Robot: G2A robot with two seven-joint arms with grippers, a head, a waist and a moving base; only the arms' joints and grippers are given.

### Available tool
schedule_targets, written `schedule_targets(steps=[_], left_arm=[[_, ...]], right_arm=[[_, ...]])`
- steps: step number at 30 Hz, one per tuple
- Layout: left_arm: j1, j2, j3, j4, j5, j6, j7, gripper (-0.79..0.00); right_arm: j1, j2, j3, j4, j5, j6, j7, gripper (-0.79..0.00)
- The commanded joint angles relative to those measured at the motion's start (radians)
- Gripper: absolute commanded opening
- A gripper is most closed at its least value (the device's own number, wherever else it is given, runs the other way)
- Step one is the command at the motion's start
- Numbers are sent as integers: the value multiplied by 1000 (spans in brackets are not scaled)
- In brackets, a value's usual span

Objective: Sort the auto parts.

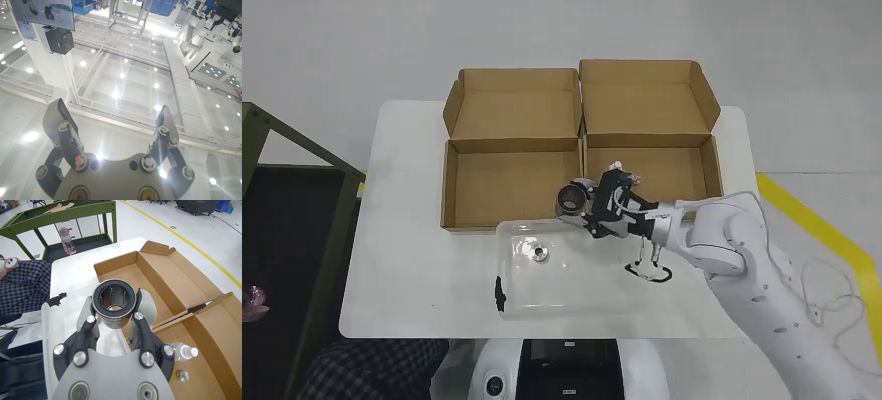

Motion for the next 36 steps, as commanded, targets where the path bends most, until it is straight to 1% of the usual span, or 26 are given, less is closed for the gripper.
schedule_targets(steps=[1, 6, 17, 25, 36], left_arm=[[0, 0, 0, 0, 0, 0, 0, 0], [0, 0, 0, 0, 0, 0, 0, 0], [0, 0, 0, 0, 0, 0, 0, 0], [0, 0, 0, 0, 0, 0, 0, 0], [0, 0, 0, 0, 0, 0, 0, 0]], right_arm=[[22, -7, -23, 15, -8, 23, -1, -785], [76, -27, -79, 73, -34, 94, -10, -785], [166, -70, -191, 185, -104, 202, 43, -785], [206, -94, -239, 240, -136, 243, 80, -785], [242, -127, -291, 314, -128, 256, 122, -785]])
